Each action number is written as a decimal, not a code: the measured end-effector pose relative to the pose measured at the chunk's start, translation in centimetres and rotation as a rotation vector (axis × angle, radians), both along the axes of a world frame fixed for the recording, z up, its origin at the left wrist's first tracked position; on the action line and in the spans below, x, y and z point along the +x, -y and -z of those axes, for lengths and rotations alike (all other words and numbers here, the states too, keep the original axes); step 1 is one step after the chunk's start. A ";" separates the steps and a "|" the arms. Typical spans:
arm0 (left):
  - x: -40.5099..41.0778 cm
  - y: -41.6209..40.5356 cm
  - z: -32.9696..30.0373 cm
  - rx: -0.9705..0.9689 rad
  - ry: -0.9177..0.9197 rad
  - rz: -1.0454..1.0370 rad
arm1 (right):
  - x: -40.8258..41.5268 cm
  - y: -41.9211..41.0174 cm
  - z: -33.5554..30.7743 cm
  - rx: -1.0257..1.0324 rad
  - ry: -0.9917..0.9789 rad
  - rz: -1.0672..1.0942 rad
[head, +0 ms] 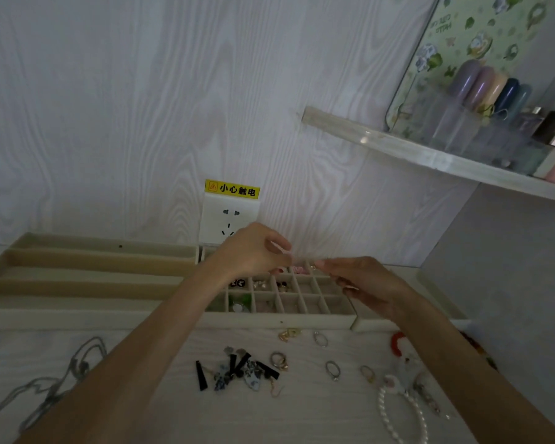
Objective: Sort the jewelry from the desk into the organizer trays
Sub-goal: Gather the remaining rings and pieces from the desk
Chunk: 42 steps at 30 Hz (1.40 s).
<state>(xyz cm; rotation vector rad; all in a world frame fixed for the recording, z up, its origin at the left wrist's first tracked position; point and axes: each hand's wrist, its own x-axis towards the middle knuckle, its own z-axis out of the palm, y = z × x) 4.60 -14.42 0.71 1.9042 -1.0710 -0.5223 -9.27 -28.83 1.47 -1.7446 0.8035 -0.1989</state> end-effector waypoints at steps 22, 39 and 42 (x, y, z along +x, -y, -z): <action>1.4 -0.8 -0.6 0.016 0.023 -0.016 | 3.6 0.5 3.4 -0.669 -0.263 -0.104; 0.8 -0.7 -0.6 0.093 0.073 0.040 | 0.1 1.3 -0.9 -0.664 -0.200 -0.157; 0.2 -0.9 -1.1 0.139 0.111 0.115 | -2.2 0.1 -1.2 -0.714 -0.176 -0.206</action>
